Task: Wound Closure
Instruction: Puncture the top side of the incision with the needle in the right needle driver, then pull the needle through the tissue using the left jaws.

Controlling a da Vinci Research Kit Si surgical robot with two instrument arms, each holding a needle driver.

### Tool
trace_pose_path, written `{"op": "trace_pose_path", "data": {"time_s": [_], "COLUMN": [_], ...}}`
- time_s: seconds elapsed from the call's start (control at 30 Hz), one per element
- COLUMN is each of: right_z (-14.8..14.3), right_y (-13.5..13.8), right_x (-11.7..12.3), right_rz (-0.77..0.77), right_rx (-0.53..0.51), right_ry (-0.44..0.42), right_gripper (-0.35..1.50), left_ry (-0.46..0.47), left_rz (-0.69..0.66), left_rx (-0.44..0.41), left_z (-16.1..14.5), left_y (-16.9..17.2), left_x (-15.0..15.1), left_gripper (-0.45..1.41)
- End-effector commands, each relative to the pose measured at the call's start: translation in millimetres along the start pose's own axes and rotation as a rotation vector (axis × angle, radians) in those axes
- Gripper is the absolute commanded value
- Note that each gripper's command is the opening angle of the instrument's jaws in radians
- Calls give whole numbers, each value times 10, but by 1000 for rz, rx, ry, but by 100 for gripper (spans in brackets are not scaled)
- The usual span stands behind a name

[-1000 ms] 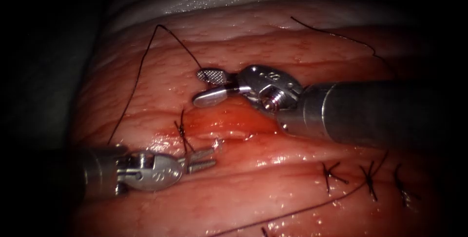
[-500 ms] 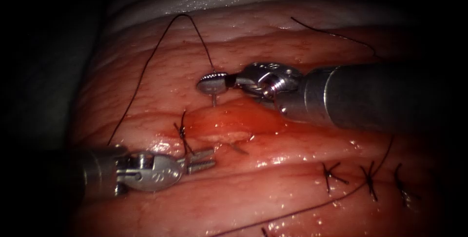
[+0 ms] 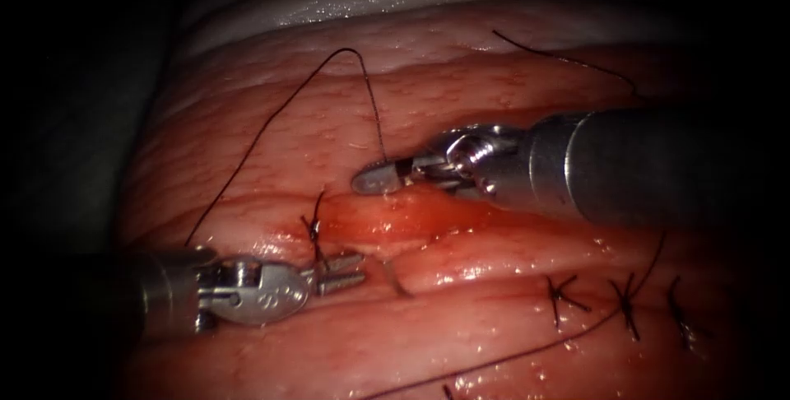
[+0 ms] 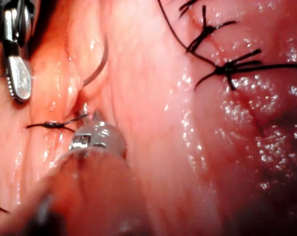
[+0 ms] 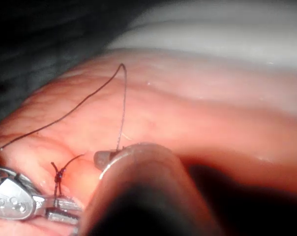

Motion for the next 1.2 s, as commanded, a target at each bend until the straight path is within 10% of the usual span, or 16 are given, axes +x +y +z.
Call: {"op": "trace_pose_path", "data": {"time_s": [0.03, 0.13, 0.23, 0.47, 0.57, 1.2], "right_z": [7, 6, 3, -19, -34, -33], "right_y": [4, 13, 30, 51, 55, 57], "right_x": [8, 24, 47, 69, 65, 55], "right_rz": [-15, -122, -198, -260, -261, -275], "right_rx": [25, 72, 78, 4, -12, -17], "right_ry": [42, 152, 313, 380, 392, 395], "right_gripper": [-35, 89, 123, 121, 113, 93], "left_ry": [-2, 3, 37, 72, 79, 66], "left_rz": [22, 55, 92, 91, 77, 80], "left_rx": [0, -1, 1, 29, 94, 79], "left_z": [6, 5, 4, -3, -5, 35], "left_y": [3, 6, 9, 0, -9, -5], "left_x": [2, 9, 22, 30, 31, 34], "left_gripper": [-12, -8, 2, 61, 29, 22]}}
